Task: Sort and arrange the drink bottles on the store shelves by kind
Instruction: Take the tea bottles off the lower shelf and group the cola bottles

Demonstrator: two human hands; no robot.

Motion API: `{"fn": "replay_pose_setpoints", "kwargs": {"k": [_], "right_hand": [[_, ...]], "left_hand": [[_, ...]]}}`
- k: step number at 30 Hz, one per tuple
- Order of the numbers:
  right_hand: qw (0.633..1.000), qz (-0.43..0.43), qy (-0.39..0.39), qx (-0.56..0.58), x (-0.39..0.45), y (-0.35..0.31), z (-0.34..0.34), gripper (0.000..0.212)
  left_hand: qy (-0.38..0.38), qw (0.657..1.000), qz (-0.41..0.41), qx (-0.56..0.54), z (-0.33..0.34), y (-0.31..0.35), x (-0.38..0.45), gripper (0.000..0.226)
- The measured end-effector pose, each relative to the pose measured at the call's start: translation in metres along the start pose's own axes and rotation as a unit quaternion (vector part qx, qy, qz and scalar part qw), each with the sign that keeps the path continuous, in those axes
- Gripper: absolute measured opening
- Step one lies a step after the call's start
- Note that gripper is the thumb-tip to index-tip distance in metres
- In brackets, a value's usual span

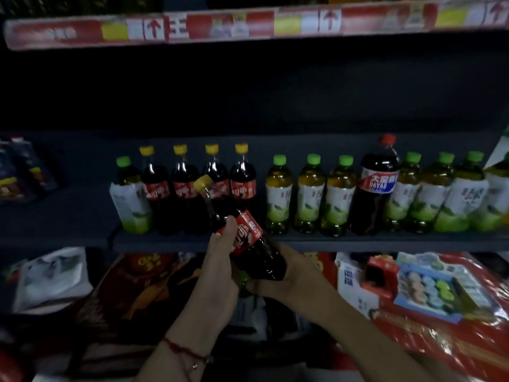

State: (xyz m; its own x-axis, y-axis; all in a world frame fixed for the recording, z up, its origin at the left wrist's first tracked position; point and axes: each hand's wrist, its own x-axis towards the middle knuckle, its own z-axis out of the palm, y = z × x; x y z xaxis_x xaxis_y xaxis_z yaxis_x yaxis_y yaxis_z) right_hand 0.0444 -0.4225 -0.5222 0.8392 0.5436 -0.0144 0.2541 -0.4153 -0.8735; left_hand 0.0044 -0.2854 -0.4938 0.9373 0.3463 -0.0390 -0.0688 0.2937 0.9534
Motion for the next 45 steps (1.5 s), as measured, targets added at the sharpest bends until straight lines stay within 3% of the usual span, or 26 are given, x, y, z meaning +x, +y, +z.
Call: {"fn": "replay_pose_setpoints", "kwargs": {"k": [4,11,14,16,18,19,23,26,28,30,32,36,41,43,45], "right_hand": [[0.999,0.027,0.002,0.032,0.0,0.035,0.006,0.054],[0.995,0.047,0.035,0.077,0.0,0.046,-0.023,0.043],[0.986,0.059,0.046,0.147,-0.001,0.046,-0.032,0.03],[0.976,0.07,0.065,0.195,-0.003,0.047,-0.038,0.028],[0.963,0.082,0.095,0.238,-0.004,0.048,-0.044,0.027],[0.956,0.089,0.111,0.257,-0.004,0.049,-0.047,0.026],[0.927,0.097,0.164,0.323,-0.005,0.054,-0.06,0.025],[0.913,0.1,0.191,0.346,-0.006,0.057,-0.067,0.023],[0.909,0.104,0.197,0.353,-0.006,0.059,-0.07,0.026],[0.905,0.105,0.199,0.361,-0.006,0.061,-0.072,0.028],[0.905,0.102,0.2,0.362,-0.006,0.062,-0.074,0.029],[0.901,0.093,0.2,0.373,-0.008,0.063,-0.076,0.027],[0.888,0.094,0.204,0.401,-0.009,0.064,-0.076,0.026],[0.889,0.099,0.208,0.395,-0.008,0.065,-0.075,0.026],[0.892,0.097,0.211,0.387,-0.007,0.067,-0.075,0.026]], "left_hand": [[0.002,0.997,0.014,0.079,-0.001,-0.03,0.004,0.01],[-0.054,0.984,-0.002,0.167,0.018,-0.04,0.009,0.021],[-0.077,0.972,0.047,0.216,0.027,-0.025,0.023,0.042],[-0.084,0.951,0.101,0.279,0.034,-0.013,0.037,0.039],[-0.068,0.9,0.176,0.392,0.041,-0.001,0.057,0.036],[-0.059,0.863,0.217,0.452,0.043,0.004,0.072,0.046],[-0.015,0.657,0.32,0.683,0.054,0.007,0.131,0.078],[0.018,0.533,0.386,0.753,0.065,0.001,0.159,0.099],[0.039,0.487,0.402,0.775,0.07,-0.005,0.173,0.11],[0.058,0.466,0.384,0.795,0.074,-0.008,0.182,0.121],[0.075,0.463,0.365,0.804,0.075,-0.012,0.187,0.126],[0.086,0.512,0.358,0.776,0.075,-0.019,0.193,0.11],[0.101,0.531,0.345,0.768,0.073,-0.024,0.187,0.105],[0.094,0.58,0.328,0.739,0.072,-0.026,0.183,0.103],[0.069,0.659,0.311,0.681,0.071,-0.025,0.176,0.1]]}}
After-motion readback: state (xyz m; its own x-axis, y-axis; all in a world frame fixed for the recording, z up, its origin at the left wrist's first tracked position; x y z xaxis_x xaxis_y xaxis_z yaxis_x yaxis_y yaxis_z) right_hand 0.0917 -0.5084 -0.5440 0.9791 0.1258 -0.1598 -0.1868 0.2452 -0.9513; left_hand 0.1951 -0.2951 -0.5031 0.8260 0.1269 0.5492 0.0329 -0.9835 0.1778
